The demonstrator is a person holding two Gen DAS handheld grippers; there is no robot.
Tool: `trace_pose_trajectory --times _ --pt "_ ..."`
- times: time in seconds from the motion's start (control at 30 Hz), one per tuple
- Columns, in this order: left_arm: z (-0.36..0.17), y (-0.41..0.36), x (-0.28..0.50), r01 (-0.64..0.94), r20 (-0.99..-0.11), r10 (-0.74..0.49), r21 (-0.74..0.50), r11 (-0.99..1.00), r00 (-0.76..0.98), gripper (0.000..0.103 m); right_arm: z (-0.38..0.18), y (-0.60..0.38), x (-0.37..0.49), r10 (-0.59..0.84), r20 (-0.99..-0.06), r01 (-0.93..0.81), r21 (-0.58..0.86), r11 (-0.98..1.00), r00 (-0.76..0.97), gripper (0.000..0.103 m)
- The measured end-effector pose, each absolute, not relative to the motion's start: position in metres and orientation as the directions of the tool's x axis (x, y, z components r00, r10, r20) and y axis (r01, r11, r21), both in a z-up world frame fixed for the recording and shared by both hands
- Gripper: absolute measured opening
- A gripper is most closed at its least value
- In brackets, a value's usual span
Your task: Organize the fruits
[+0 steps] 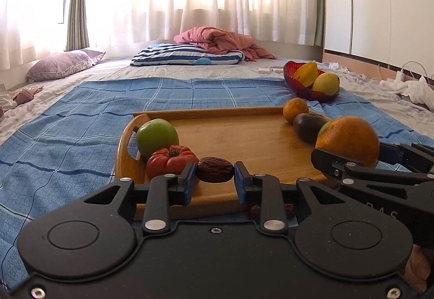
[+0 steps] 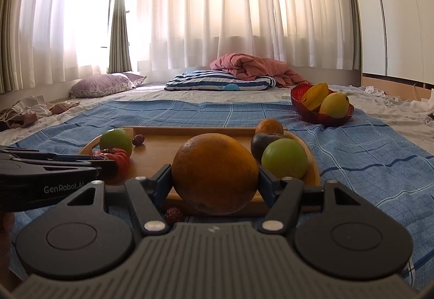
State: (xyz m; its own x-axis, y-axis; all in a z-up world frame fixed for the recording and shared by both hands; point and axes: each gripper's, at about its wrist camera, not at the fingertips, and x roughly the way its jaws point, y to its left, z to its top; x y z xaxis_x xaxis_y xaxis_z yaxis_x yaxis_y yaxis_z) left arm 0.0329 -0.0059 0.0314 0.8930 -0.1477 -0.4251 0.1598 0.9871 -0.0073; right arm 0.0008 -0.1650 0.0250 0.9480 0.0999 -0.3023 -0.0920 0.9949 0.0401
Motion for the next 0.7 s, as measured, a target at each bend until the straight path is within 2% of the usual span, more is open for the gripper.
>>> trace_pose_trajectory --times 0.43,0.7 --pt "0.072 0.007 0.102 0.182 -0.429 -0.183 -0.043 0.982 0.885 0.029 0.063 -0.189 0.065 0.158 -0.312 -0.132 0.101 0.986 0.937 0.068" --pt "0.086 0.012 0.162 0.173 -0.486 -0.188 -0.076 0.982 0.853 0.029 0.086 -0.198 0.125 0.224 -0.373 -0.184 0.141 0.973 0.9 0.068"
